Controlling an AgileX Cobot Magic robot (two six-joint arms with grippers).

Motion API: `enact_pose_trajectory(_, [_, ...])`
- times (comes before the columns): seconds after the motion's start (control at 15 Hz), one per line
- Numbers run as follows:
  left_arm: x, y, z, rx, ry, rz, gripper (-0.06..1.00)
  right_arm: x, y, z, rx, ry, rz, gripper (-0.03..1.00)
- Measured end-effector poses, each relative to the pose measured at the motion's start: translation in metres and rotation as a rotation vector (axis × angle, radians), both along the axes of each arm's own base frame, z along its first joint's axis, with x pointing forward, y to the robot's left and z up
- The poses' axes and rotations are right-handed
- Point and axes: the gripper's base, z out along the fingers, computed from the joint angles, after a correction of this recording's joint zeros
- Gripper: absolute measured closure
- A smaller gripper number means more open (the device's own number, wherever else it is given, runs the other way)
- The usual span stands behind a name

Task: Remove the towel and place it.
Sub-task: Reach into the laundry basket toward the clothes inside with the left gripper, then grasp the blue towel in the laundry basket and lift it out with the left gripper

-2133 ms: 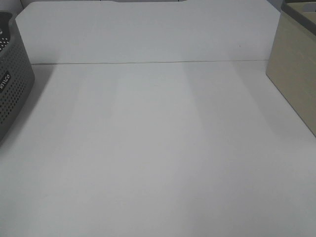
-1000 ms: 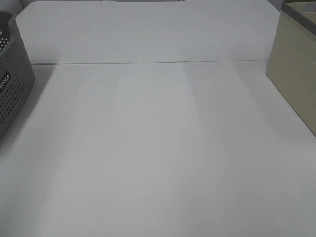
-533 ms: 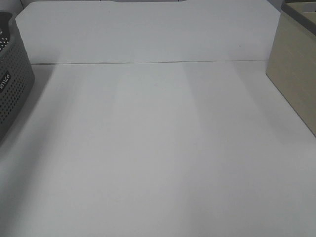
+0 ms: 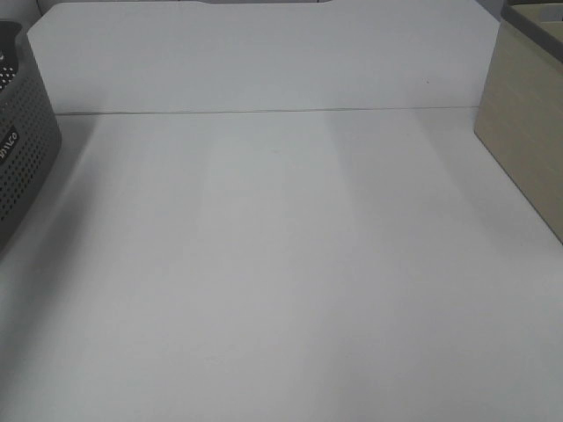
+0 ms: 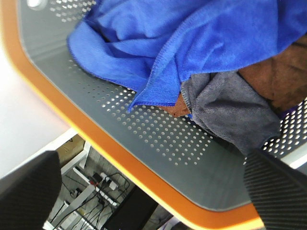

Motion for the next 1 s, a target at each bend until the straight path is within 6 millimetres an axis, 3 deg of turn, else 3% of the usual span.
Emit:
enact_pose_trajectory(0.07, [0.015, 0.016, -0.020, 0.017, 0.021, 0.010, -0.02, 0.000, 0.000, 0.000, 0.000, 0.000, 0.000, 0.26])
enact_pose_trajectory(0.4, [0.029, 0.075, -0.048, 0.016, -0.024, 0.049, 0.01, 0.000, 0.000, 0.000, 0.000, 0.000, 0.000, 0.26])
enact_pose_trajectory(0.87, [0.059, 0.086, -0.097, 0.033, 0.001, -0.063, 0.07, 0.000, 0.000, 0.000, 0.000, 0.000, 0.000, 0.26])
enact_pose_trajectory(1.0, [0.065, 0.088, -0.120, 0.031, 0.061, -0.084, 0.07, 0.000, 0.000, 0.000, 0.000, 0.000, 0.000, 0.26])
